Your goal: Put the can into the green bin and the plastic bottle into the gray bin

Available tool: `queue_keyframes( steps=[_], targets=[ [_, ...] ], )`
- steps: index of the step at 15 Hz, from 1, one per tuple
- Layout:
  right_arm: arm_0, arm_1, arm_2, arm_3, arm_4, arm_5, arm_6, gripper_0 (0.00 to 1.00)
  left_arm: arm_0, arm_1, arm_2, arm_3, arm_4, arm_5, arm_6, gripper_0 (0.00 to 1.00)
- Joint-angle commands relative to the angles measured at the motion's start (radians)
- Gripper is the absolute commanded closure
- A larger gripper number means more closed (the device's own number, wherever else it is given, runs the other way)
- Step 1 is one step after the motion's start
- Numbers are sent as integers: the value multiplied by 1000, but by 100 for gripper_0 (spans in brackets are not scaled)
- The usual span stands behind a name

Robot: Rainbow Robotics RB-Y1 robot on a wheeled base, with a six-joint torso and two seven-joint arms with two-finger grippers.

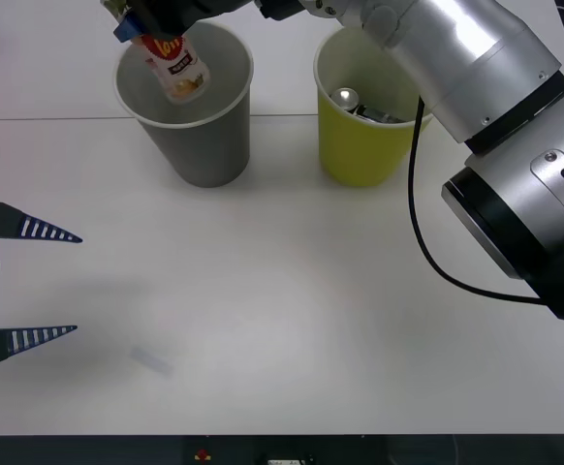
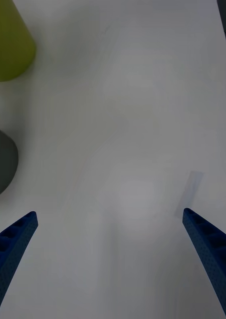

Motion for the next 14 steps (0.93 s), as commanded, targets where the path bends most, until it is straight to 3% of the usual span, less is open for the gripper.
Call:
queue_keyframes(
  steps=[1,3,6,11,14],
  targets=[
    [0,-2,-3,0,-20,14,6,0,0,0,0,0,0,0,0,0],
    [0,-17,-3,-6,-58,3,13,0,0,0,0,0,0,0,0,0],
    [14,-75,-20,-85,-104,-106,24,0,0,0,0,0,0,0,0,0],
    [175,-198,-74,-405,-112,-248,-8,0,0,0,0,0,0,0,0,0],
    [292,-285,-101,-605,-130,-278,-8,0,0,0,0,0,0,0,0,0]
  ],
)
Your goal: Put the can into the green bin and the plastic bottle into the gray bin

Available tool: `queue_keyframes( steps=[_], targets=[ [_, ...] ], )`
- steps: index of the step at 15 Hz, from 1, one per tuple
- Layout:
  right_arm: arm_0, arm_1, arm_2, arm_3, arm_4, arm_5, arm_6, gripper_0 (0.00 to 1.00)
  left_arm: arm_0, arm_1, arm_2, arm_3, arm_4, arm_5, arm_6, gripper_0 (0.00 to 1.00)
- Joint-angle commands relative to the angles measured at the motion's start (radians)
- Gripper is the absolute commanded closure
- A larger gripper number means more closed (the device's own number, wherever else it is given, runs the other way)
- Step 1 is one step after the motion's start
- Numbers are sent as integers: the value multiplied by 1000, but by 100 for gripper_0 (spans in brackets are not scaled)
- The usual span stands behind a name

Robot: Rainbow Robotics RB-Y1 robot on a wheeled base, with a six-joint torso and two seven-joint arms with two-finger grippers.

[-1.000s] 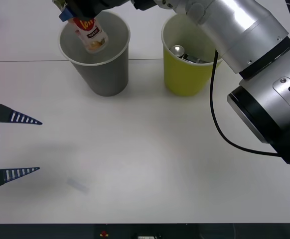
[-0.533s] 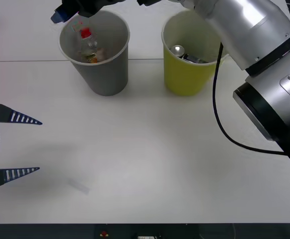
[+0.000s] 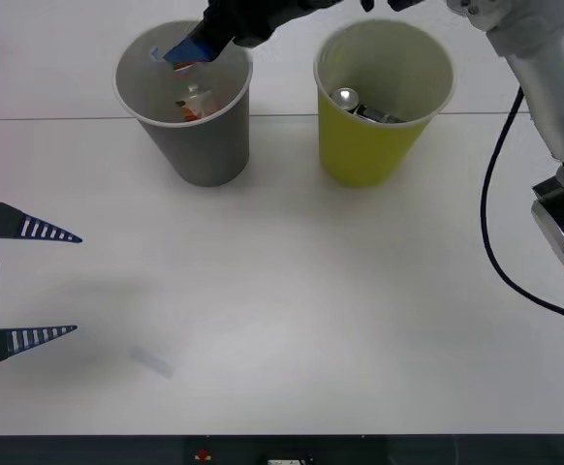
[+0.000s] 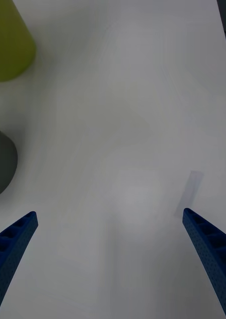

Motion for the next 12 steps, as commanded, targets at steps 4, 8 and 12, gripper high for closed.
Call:
queue_keyframes(
  steps=[4,8,12],
  targets=[
    [266,-162,-62,-366,-31,-8,23,0,0,0,0,0,0,0,0,0],
    [456,-257,-157,-534,-118,-10,112,0,0,0,0,0,0,0,0,0],
    [679,-346,-296,-693,-221,-10,196,0,0,0,0,0,0,0,0,0]
  ],
)
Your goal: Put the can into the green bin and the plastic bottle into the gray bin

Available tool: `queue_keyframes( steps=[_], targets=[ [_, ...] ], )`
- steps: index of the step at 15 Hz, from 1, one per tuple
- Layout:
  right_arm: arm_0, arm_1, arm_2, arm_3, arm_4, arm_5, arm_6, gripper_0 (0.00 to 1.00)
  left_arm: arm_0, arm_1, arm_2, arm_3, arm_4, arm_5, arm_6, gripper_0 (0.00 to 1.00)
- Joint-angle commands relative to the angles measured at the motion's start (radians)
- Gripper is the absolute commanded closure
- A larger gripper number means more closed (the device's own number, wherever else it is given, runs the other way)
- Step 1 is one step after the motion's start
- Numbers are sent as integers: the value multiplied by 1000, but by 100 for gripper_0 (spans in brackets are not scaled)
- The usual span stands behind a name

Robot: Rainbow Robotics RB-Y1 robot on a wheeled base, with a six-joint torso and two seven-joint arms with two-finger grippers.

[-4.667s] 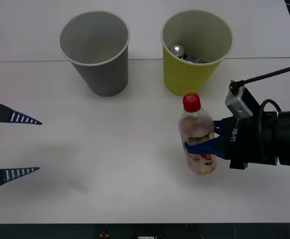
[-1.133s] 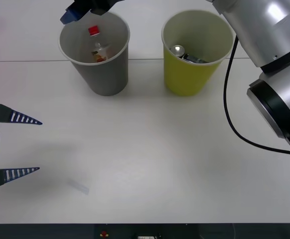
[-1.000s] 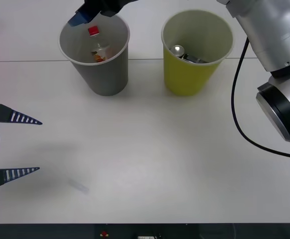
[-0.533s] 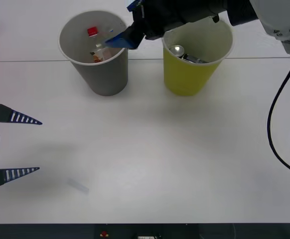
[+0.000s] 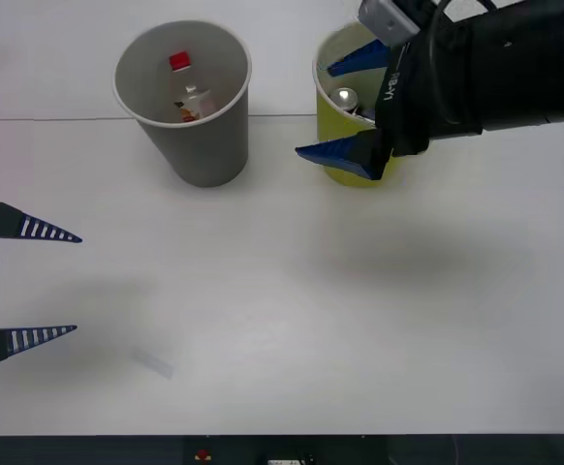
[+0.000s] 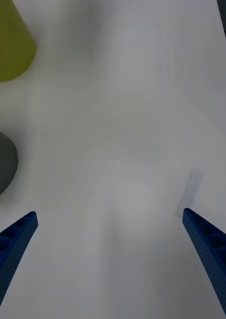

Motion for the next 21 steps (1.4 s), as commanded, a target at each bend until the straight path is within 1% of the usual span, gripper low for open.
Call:
queue_keyframes(
  steps=[1,3,4,5,8,12,17,21],
  targets=[
    [148,-44,-97,-81,-79,0,104,0,0,0,0,0,0,0,0,0],
    [256,-63,-178,-82,-188,-5,221,0,0,0,0,0,0,0,0,0],
    [292,-69,-215,-82,-222,-28,268,0,0,0,0,0,0,0,0,0],
    [335,-69,-269,-82,-257,-80,329,0,0,0,0,0,0,0,0,0],
    [424,-69,-379,-82,-322,-176,445,0,0,0,0,0,0,0,0,0],
    [550,-67,-455,-82,-349,-201,587,0,0,0,0,0,0,0,0,0],
    [679,-64,-504,-79,-353,-199,733,0,0,0,0,0,0,0,0,0],
    [749,-58,-530,-79,-359,-199,773,0,0,0,0,0,0,0,0,0]
  ],
)
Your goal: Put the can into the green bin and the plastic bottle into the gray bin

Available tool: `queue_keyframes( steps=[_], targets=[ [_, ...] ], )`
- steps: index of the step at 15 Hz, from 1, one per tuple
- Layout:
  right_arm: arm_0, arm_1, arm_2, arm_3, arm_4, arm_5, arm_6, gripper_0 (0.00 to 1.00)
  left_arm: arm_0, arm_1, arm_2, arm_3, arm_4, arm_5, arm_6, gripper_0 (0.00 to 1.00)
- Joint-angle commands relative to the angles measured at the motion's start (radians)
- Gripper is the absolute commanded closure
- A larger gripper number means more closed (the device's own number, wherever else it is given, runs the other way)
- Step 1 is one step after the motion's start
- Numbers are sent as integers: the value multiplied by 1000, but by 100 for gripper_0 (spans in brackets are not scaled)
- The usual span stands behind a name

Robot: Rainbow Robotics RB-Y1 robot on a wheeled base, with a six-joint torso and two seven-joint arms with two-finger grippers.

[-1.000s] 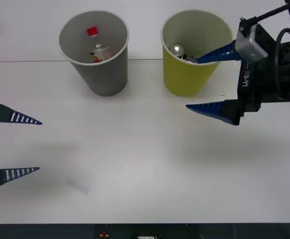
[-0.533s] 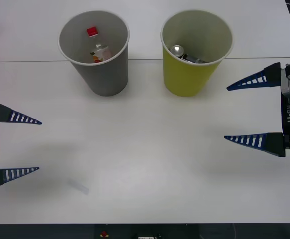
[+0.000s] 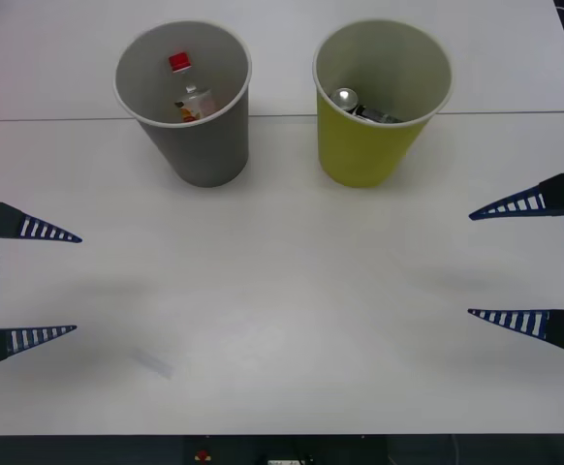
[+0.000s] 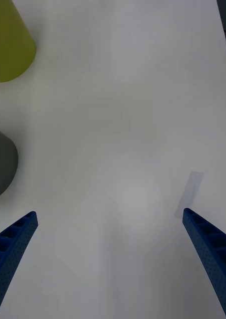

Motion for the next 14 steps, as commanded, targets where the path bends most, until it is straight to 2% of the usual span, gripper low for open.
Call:
queue_keyframes(
  steps=[1,3,4,6,14],
  targets=[
    [37,5,-16,3,-4,0,20,0,0,0,0,0,0,0,0,0],
    [45,5,-16,56,-42,0,53,0,0,0,0,0,0,0,0,0],
    [45,5,-16,94,-59,0,113,0,0,0,0,0,0,0,0,0],
    [44,5,-15,125,-68,-6,162,0,0,0,0,0,0,0,0,0],
    [44,1,-15,126,-39,-18,156,0,0,0,0,0,0,0,0,0]
  ],
)
